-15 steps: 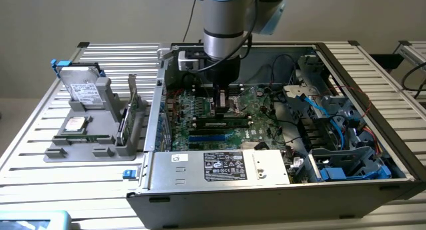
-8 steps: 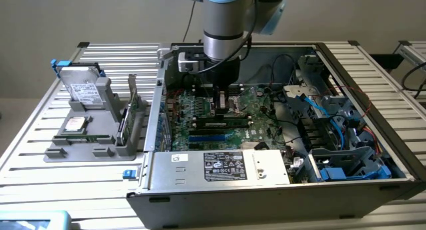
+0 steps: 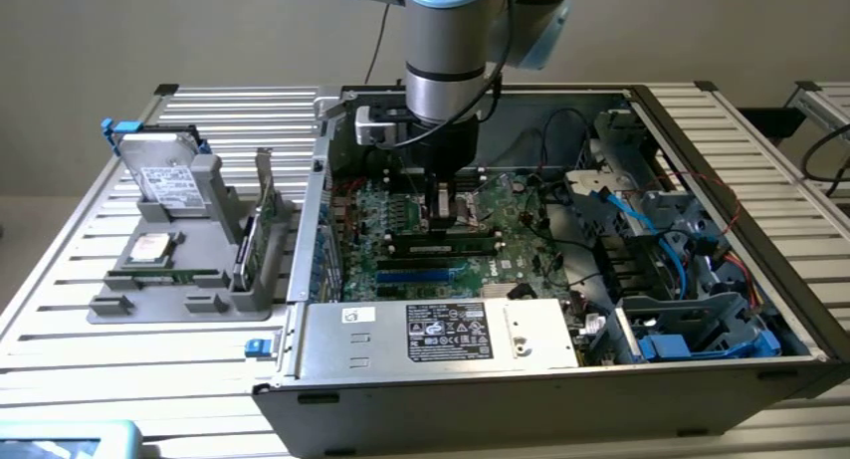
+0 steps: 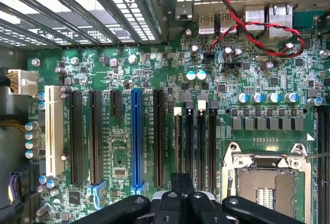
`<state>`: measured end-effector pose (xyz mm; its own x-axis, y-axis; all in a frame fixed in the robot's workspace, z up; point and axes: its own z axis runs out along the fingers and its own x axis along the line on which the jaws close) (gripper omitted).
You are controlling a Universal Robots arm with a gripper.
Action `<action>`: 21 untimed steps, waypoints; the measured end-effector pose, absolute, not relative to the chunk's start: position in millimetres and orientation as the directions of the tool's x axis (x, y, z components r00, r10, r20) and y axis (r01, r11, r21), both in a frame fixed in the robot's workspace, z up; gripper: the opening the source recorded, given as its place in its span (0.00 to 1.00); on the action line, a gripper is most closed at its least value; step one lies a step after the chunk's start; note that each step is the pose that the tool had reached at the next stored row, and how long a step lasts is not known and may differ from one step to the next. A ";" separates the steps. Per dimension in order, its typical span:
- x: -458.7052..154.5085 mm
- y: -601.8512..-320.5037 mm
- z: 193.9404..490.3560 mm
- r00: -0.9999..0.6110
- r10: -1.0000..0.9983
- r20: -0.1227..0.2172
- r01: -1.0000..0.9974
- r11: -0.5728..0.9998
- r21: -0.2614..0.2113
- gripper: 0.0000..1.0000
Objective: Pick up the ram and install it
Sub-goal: 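Press down the ram until it locks into place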
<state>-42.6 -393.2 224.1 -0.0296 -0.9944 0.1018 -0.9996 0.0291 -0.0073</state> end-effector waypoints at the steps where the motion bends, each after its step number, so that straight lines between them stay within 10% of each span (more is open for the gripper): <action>1: -42.6 -393.2 223.9 -0.030 -0.994 0.101 -1.000 0.029 -0.007 0.11; 21: -24.9 -393.2 239.4 -0.030 -0.994 0.101 -1.000 0.029 -0.007 0.11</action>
